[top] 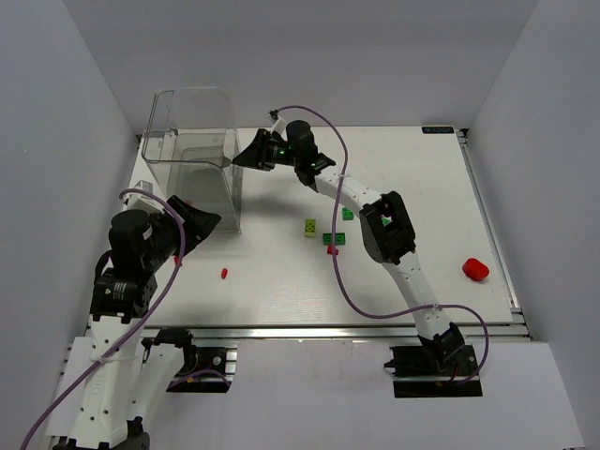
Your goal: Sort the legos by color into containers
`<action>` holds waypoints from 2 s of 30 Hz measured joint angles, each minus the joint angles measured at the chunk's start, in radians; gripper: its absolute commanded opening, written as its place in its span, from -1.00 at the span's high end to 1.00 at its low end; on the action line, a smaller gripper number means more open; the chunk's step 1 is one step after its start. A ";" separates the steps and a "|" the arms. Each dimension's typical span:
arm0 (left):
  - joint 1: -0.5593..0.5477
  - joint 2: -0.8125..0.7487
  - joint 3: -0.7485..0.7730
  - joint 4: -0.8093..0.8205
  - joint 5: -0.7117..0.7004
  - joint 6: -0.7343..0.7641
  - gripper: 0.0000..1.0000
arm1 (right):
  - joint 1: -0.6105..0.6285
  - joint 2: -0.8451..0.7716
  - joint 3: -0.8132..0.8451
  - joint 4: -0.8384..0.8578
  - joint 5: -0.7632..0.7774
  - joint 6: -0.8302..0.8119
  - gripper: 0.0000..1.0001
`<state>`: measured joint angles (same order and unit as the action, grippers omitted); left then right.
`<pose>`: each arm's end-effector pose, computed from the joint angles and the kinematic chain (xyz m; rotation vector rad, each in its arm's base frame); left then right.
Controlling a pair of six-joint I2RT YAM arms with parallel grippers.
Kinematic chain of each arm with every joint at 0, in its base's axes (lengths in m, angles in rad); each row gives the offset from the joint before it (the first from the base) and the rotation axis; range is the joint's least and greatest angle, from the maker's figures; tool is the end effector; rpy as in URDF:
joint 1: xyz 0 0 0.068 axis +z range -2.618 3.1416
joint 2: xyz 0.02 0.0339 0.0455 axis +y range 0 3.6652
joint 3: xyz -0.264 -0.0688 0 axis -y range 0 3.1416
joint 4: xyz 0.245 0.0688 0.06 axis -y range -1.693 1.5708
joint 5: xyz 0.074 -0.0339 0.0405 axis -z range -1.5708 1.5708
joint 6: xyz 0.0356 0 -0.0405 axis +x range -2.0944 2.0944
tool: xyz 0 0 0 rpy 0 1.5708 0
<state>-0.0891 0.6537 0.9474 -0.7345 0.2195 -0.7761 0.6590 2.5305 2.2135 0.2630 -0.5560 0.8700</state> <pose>0.1247 -0.0189 0.3560 -0.5640 2.0084 -0.7612 0.4564 0.3772 0.2400 -0.2973 1.8591 1.5662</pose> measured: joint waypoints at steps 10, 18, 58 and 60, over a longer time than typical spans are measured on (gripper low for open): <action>0.000 0.010 0.034 -0.009 0.000 0.000 -0.57 | 0.001 0.000 -0.080 0.085 -0.004 0.061 0.06; 0.000 0.010 0.035 -0.024 0.001 0.000 -0.57 | 0.002 0.000 -0.099 0.145 -0.023 0.095 0.08; -0.003 0.034 0.056 0.021 0.048 -0.033 -0.57 | -0.011 0.010 -0.158 0.286 -0.067 0.197 0.40; -0.005 0.034 0.056 0.020 0.050 -0.033 -0.58 | -0.010 0.010 -0.154 0.288 -0.067 0.204 0.35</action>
<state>-0.0940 0.6876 1.0035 -0.7143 0.2695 -0.8093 0.6491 2.5408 2.0594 0.5507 -0.6231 1.0737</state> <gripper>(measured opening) 0.787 0.299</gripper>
